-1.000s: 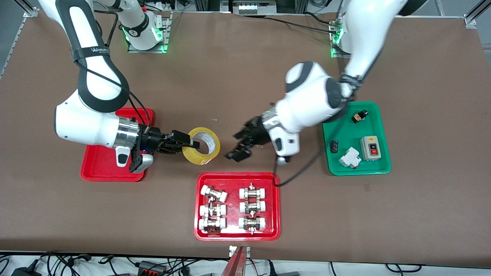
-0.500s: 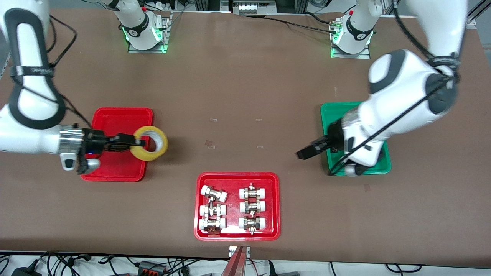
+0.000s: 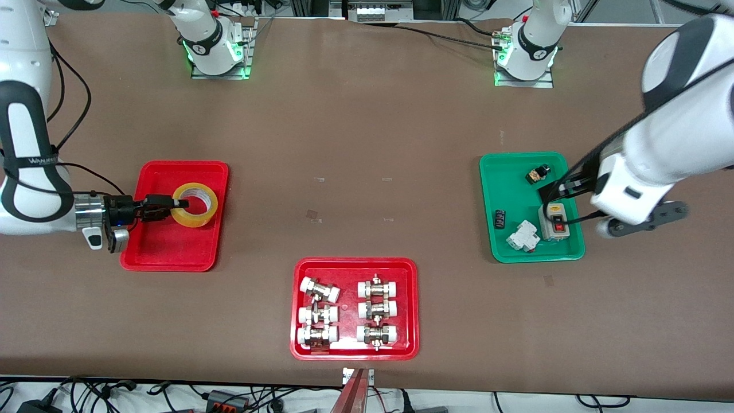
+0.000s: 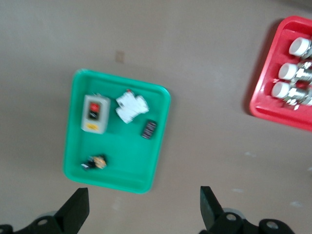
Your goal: Left arm passes tape to right arm into tray
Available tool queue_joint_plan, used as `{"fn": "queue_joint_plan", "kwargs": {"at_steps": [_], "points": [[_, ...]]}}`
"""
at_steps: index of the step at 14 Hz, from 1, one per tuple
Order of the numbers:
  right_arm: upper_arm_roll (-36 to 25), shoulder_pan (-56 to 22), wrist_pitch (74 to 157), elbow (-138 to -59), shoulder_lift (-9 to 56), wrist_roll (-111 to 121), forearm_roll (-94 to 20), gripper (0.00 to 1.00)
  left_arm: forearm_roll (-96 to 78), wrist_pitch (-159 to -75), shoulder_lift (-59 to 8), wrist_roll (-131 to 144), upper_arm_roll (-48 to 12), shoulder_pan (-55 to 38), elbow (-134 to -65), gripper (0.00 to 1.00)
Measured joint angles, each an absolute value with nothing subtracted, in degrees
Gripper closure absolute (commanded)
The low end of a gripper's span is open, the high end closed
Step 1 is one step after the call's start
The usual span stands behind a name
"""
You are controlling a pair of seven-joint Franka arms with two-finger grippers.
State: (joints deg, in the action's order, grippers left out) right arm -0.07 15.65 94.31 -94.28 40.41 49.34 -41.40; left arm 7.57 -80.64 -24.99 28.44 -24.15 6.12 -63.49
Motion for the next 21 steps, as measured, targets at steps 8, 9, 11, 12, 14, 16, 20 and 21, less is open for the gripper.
{"fn": "queue_joint_plan", "kwargs": {"at_steps": [8, 9, 11, 12, 14, 16, 20, 21], "points": [[0.72, 15.44, 97.66, -93.71, 41.43, 51.93, -30.8, 0.0, 7.85, -90.58, -14.54, 14.27, -16.19, 6.17, -78.4, 0.0], [0.78, 15.24, 98.61, -93.65, 41.42, 52.67, -29.64, 0.0, 6.78, -93.05, -10.9, 14.1, -12.26, 3.56, -84.1, 0.0], [0.79, 14.74, 100.52, -93.58, 41.42, 54.14, -27.52, 0.0, 2.66, -94.16, -6.11, 11.67, -8.95, 3.38, -91.05, 0.0], [0.81, 14.45, 101.66, -93.53, 41.42, 54.48, -26.04, 0.0, 1.37, -94.07, -4.81, 10.53, -8.74, 4.18, -92.56, 0.0], [0.93, 13.6, 104.41, -93.25, 41.36, 55.19, -22.58, 0.0, 0.4, -94.0, -3.56, 9.91, -9.0, 4.43, -93.63, 0.0], [1.1, 12.03, 107.14, -92.65, 40.64, 55.7, -19.07, 0.0, 0.1, -94.24, -3.42, 9.91, -9.25, 4.26, -93.69, 0.0], [1.23, 7.33, 109.49, -91.37, 34.54, 52.77, -10.64, 0.0, 0.1, -94.36, -3.41, 9.82, -9.33, 4.23, -93.68, 0.0], [1.24, 6.55, 109.41, -91.3, 32.13, 50.05, -8.1, 0.0, 0.1, -94.38, -3.41, 9.79, -9.33, 4.25, -93.68, 0.0]]}}
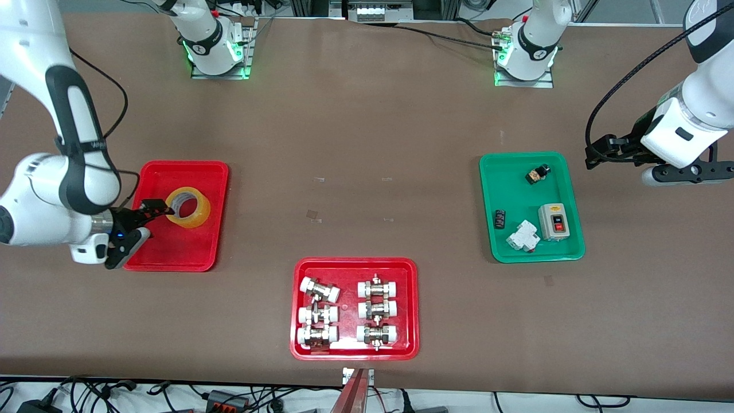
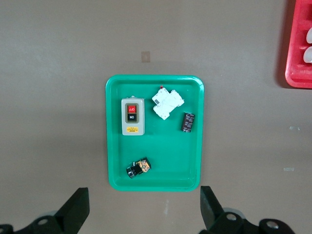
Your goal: Left arm passes tape to right arm into tray
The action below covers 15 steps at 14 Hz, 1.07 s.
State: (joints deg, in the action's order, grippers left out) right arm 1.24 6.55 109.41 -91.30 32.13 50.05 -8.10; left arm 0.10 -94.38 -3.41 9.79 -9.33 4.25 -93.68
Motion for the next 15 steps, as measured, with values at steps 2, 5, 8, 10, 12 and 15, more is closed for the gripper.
{"fn": "queue_joint_plan", "kwargs": {"at_steps": [2, 5, 8, 10, 12, 15], "points": [[1.24, 5.24, 107.21, -91.31, 26.96, 42.65, -4.76, 0.0, 0.09, -94.51, -3.41, 9.74, -9.33, 4.25, -93.68, 0.0], [1.26, 3.27, 99.71, -91.36, 18.84, 26.97, -2.07, 0.0, 0.08, -94.68, -3.42, 9.72, -9.39, 4.08, -93.63, 0.0], [1.37, 1.8, 95.33, -91.49, 11.54, 16.17, -0.63, 0.0, 0.07, -94.8, -3.42, 9.7, -9.43, 4.07, -93.56, 0.0], [1.46, 1.55, 91.88, -91.61, 7.09, 11.14, -0.58, 0.0, 0.06, -94.84, -3.42, 9.7, -9.44, 4.07, -93.53, 0.0], [1.54, 1.47, 89.73, -91.92, 3.43, 8.25, -0.58, 0.0, 0.04, -94.85, -3.42, 9.7, -9.46, 4.06, -93.49, 0.0], [1.57, 1.47, 88.98, -91.93, 0.49, 6.4, -0.52, 0.0, 0.03, -94.88, -3.42, 9.7, -9.64, 3.99, -93.46, 0.0]]}}
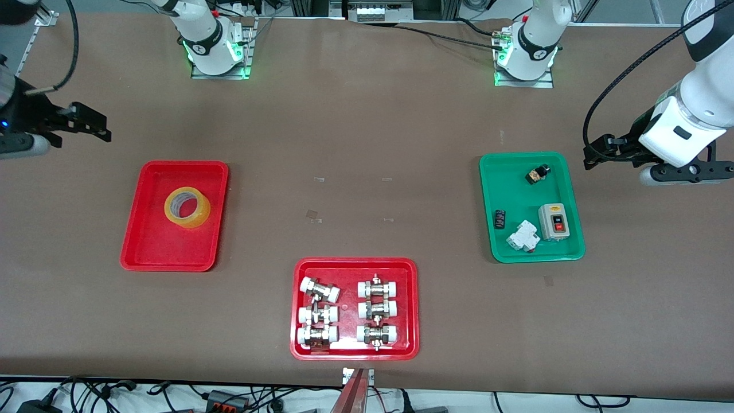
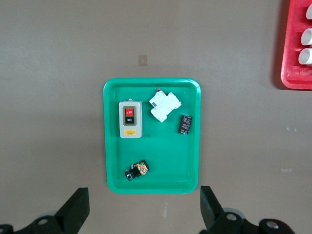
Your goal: Left arm passes tape to right arm into tray
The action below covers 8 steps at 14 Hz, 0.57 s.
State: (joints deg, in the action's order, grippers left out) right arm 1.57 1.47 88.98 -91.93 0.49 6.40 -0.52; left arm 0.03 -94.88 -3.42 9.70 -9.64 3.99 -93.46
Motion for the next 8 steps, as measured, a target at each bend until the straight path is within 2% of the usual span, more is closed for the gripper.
{"fn": "queue_joint_plan", "kwargs": {"at_steps": [8], "points": [[2.28, 1.15, 90.82, -89.45, 0.56, -5.48, -0.09, 0.0, 0.03, -94.88, -3.42, 9.61, -9.7, 3.99, -93.45, 0.0]]}}
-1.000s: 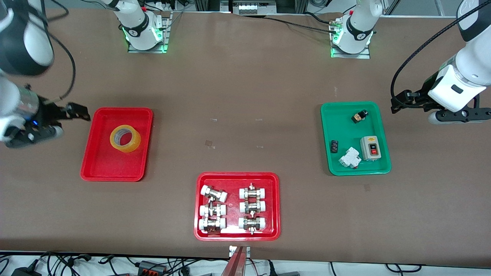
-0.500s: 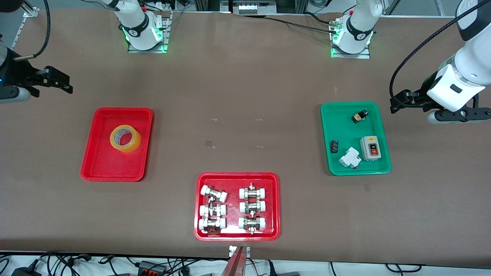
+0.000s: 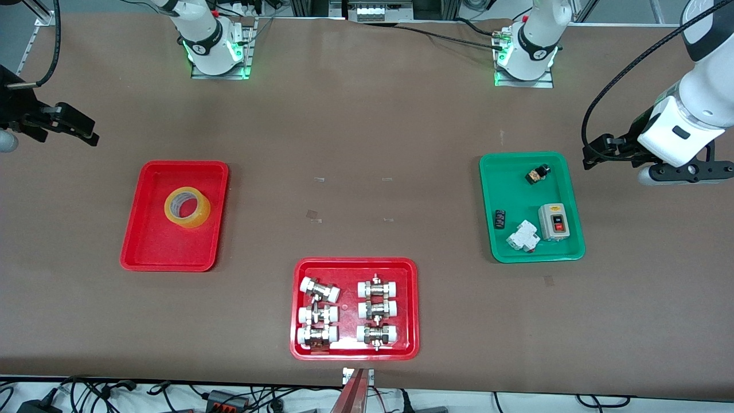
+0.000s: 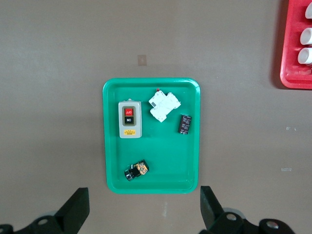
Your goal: Left arm passes tape to right arm into tray
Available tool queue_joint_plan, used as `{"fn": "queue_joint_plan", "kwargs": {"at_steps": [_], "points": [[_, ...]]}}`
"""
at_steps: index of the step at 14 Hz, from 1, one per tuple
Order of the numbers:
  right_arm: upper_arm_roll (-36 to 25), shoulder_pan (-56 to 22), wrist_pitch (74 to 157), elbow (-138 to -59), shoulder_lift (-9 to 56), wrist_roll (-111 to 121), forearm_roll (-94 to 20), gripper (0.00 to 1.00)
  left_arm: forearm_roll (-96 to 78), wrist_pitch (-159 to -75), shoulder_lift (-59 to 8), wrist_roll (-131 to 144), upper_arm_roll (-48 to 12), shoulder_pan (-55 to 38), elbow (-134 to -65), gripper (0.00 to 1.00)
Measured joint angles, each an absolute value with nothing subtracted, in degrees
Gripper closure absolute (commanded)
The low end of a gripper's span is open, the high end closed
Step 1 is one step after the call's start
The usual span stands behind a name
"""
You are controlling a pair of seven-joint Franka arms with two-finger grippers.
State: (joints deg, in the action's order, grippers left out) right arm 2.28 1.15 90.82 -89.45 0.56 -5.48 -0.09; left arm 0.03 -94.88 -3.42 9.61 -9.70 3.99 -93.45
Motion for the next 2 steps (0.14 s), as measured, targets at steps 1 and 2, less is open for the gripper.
{"fn": "queue_joint_plan", "kwargs": {"at_steps": [1, 2], "points": [[2.22, 1.15, 91.07, -89.45, 0.58, -5.56, -0.6, 0.0, 0.03, -94.88, -3.42, 9.6, -9.7, 3.99, -93.45, 0.0], [2.13, 1.17, 91.18, -89.44, 0.59, -5.56, -0.94, 0.0, 0.03, -94.88, -3.42, 9.6, -9.7, 3.99, -93.45, 0.0]]}}
